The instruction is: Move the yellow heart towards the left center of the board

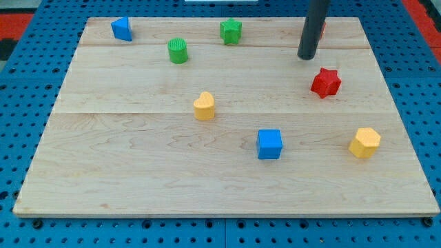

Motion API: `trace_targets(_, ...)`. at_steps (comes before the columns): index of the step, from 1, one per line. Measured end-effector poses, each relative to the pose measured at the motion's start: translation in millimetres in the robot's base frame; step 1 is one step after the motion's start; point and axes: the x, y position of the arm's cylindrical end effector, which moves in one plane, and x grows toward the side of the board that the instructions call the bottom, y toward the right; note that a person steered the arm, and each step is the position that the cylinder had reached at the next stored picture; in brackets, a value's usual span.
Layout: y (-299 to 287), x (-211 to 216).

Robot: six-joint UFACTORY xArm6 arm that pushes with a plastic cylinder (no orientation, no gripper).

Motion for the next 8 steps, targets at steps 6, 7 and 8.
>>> trace_targets(6,-241,111)
trace_targets(7,-301,106)
trace_targets(8,-329,105)
